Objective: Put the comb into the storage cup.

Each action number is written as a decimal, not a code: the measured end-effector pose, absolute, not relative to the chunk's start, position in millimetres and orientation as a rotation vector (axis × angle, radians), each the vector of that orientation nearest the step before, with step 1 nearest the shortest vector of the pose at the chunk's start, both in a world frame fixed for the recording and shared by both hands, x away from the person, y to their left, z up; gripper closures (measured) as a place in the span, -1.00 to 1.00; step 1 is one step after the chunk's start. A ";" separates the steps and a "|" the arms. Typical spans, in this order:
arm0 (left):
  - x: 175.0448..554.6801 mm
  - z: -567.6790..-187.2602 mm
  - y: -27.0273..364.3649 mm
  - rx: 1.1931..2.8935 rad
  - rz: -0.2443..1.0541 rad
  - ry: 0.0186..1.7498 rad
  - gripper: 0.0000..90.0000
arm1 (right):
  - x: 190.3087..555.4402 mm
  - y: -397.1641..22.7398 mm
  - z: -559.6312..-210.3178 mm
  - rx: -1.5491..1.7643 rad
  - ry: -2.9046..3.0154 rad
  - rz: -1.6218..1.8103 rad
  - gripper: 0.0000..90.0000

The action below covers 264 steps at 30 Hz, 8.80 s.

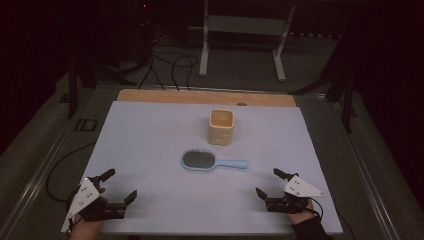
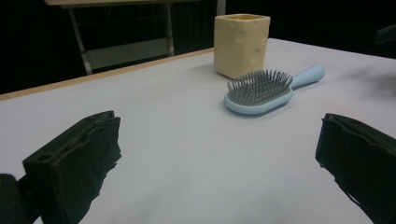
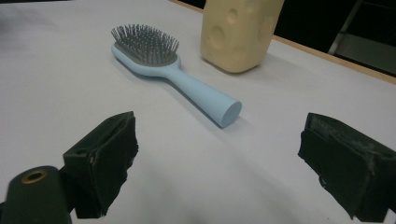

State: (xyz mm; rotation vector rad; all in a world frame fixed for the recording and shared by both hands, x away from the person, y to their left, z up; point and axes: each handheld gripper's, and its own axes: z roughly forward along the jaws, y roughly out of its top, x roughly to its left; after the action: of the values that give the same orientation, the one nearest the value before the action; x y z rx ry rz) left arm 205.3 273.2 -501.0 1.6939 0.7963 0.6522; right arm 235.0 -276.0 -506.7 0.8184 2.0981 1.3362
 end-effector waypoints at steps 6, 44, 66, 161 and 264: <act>206.0 -501.5 272.6 1.699 0.648 0.800 -1.00 | 235.3 -274.5 -507.0 0.845 2.100 1.336 -0.76; 204.8 -500.8 268.9 1.719 0.645 0.770 -1.00 | 222.8 -259.5 -492.4 0.835 2.252 1.236 -0.79; 204.1 -500.6 267.5 1.717 0.636 0.762 -1.00 | 229.4 -256.7 -452.5 0.770 2.256 1.225 -0.80; 203.3 -501.9 271.2 1.727 0.638 0.779 -1.00 | 381.2 -197.1 -490.5 0.801 2.500 0.977 0.25; 201.9 -502.1 271.6 1.730 0.641 0.788 -1.00 | 285.9 -163.1 -479.5 0.688 2.661 1.023 0.80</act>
State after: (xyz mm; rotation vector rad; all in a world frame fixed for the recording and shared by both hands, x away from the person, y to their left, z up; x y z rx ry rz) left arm 201.9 271.6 -502.1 1.7299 0.7885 0.6412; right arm 285.9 -163.1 -479.5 0.6883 2.6612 1.0228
